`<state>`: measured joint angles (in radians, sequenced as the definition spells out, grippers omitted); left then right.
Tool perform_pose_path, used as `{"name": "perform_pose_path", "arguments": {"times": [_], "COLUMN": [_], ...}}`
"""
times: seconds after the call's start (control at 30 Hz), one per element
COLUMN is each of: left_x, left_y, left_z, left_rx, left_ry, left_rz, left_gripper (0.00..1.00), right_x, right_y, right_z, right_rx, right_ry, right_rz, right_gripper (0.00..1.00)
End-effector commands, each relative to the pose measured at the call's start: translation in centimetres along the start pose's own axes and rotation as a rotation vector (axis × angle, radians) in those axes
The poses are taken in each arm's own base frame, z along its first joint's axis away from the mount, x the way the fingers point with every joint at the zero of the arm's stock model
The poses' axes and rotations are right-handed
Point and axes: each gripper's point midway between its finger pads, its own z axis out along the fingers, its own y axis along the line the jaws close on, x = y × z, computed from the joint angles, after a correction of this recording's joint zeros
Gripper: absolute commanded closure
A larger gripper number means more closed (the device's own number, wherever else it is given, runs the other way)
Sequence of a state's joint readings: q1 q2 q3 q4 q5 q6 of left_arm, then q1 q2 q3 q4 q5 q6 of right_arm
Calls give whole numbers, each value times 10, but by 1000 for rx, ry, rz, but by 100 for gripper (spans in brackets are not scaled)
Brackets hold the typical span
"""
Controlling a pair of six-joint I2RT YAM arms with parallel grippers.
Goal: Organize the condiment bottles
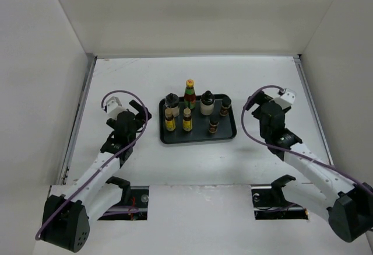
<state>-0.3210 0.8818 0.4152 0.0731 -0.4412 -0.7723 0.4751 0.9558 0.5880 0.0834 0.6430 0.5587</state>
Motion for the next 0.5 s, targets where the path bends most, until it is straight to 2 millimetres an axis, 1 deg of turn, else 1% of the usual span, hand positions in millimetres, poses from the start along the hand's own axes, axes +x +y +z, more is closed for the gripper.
{"name": "perform_pose_path", "arguments": {"times": [0.0, 0.07, 0.13, 0.2, 0.3, 0.37, 0.47], "left_x": [-1, 1, 1, 0, -2, -2, 1], "left_y": [-7, -2, 2, 6, 7, 8, 8], "left_z": [-2, -3, -4, -6, -8, -9, -8], "left_rx": [-5, -27, -46, -50, -37, -35, -37], "left_ry": [59, 75, 77, 65, 42, 40, 54], "left_rz": [-32, -18, -9, -11, -14, -7, 9], "left_gripper": [0, 0, 0, 0, 0, 0, 0], "right_x": [-10, -1, 9, 6, 0, 4, 12], "right_y": [-15, -34, -45, -44, -48, -50, -45], "right_z": [12, 19, 19, 18, 16, 17, 21], "right_rx": [29, 83, 110, 98, 112, 119, 115], "right_ry": [-44, -48, -52, -63, -94, -88, -59], "right_rz": [117, 121, 155, 164, 150, 136, 115], "right_gripper": [0, 0, 0, 0, 0, 0, 0]}}
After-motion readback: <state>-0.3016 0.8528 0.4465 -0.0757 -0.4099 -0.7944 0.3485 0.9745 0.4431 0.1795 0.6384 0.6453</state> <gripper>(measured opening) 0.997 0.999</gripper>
